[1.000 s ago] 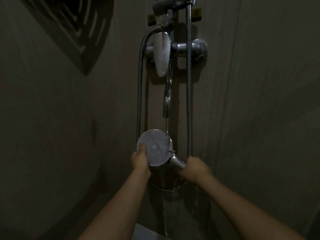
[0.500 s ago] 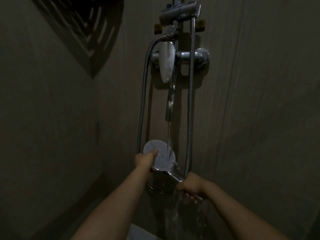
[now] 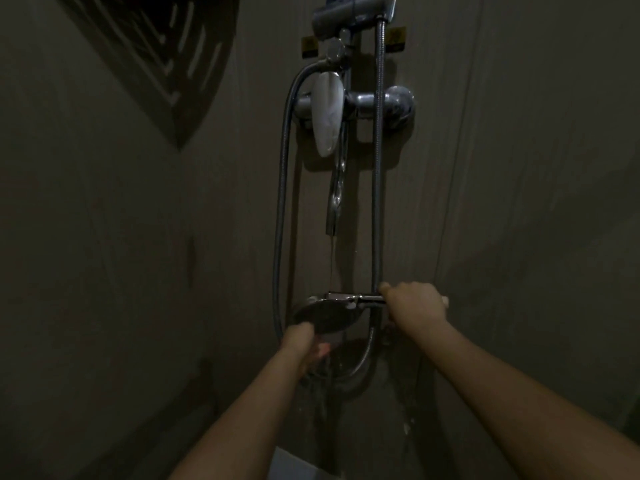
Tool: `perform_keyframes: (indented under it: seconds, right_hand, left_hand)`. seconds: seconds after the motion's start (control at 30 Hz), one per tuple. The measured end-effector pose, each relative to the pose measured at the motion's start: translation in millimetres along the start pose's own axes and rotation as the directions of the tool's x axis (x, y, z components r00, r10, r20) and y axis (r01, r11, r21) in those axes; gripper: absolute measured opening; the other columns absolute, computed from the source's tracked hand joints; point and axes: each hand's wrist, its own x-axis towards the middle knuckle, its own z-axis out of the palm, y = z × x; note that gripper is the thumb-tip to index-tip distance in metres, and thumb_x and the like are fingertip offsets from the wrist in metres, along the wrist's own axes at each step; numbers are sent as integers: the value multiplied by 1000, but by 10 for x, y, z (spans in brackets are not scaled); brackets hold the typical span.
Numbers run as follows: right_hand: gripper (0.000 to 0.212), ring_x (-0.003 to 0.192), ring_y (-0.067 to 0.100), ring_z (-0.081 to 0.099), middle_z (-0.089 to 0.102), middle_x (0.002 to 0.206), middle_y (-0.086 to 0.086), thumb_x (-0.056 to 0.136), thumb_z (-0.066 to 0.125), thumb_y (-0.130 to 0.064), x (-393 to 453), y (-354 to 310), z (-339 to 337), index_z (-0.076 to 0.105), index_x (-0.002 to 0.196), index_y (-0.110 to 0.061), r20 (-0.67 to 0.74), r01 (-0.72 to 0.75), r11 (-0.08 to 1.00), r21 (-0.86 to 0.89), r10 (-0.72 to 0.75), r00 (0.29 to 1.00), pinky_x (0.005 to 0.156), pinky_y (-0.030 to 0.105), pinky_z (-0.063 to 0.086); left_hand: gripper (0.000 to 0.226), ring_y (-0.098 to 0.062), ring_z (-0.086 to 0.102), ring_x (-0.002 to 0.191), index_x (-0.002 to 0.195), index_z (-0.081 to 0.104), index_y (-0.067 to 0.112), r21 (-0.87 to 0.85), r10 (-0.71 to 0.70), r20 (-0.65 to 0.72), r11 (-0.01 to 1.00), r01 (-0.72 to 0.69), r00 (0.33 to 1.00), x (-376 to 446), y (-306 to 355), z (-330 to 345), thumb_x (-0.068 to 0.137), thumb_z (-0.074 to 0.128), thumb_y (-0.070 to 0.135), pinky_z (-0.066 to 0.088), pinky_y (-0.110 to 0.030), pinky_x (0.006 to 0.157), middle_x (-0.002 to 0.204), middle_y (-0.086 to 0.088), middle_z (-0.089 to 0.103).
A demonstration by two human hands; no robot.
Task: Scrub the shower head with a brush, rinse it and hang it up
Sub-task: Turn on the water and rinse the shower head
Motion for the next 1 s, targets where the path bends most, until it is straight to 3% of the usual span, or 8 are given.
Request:
perform_keyframes:
  seconds: [0.07,0.17,0.23,0.4,0.5,0.67,0.87,1.0]
  right_hand:
    - [32,110,26,60,62,120,7,92,48,-20,-13,10,40,47,125,-15,35,-36,999,25,35,999,81,32,46]
    - [50,110,26,59,59,122,10,82,63,-44,-16,-7,165,53,119,-11,293,-167,960,226,97,951,84,33,46]
    - [60,100,24,60,61,116,11,79,64,-53,-29,-31,275,54,115,-6,430,-296,863,409,104,897,76,30,44]
    - [62,26,11,48,55,51,11,90,38,-60,-149,-163,361,51,65,-5,631,-538,468,701,-57,773,34,16,40]
    - [61,24,9,46,51,49,10,93,30,-57,-137,-320,376,50,67,-6,628,-585,274,764,-106,771,31,15,39]
    - [53,40,13,50,53,51,7,98,22,-50,-11,-656,415,50,75,-12,542,-562,-58,825,-202,816,35,18,42]
    - [47,33,8,53,57,49,1,97,35,-45,43,-666,512,50,68,-11,583,-543,215,812,-266,767,38,18,42]
    - [25,48,19,56,57,68,12,90,58,-32,183,-545,526,52,86,-8,458,-461,84,884,43,888,42,26,44]
  left_hand:
    - [32,-23,62,64,124,48,-3,0,59,-13,998,-59,998,-1,42,14,95,37,3,52,-23,41,88,-17,58]
    - [34,-33,63,103,126,50,-3,142,203,-32,970,-196,979,19,119,3,93,47,5,53,-40,88,115,-22,61]
    - [35,-36,58,112,128,49,-3,155,225,-4,963,-222,974,3,159,-22,94,46,6,47,-45,99,122,-22,59]
    - [38,-39,53,119,130,45,-3,-200,148,79,971,-129,986,-37,205,-37,100,35,18,44,-49,101,129,-22,54]
    - [32,-35,58,107,125,47,3,-363,72,296,931,43,952,-127,171,20,98,41,20,51,-43,88,117,-20,58]
    - [15,-20,62,83,92,63,1,-90,2,350,995,31,937,-118,58,166,90,49,7,51,-29,74,77,-8,72]
    - [21,-10,48,37,68,54,10,301,77,217,943,-142,973,-20,342,-259,88,50,5,42,-19,42,42,0,51]
    - [19,-9,38,41,69,54,11,601,15,280,777,-187,960,-51,539,-542,88,54,10,35,-16,37,54,-2,44]
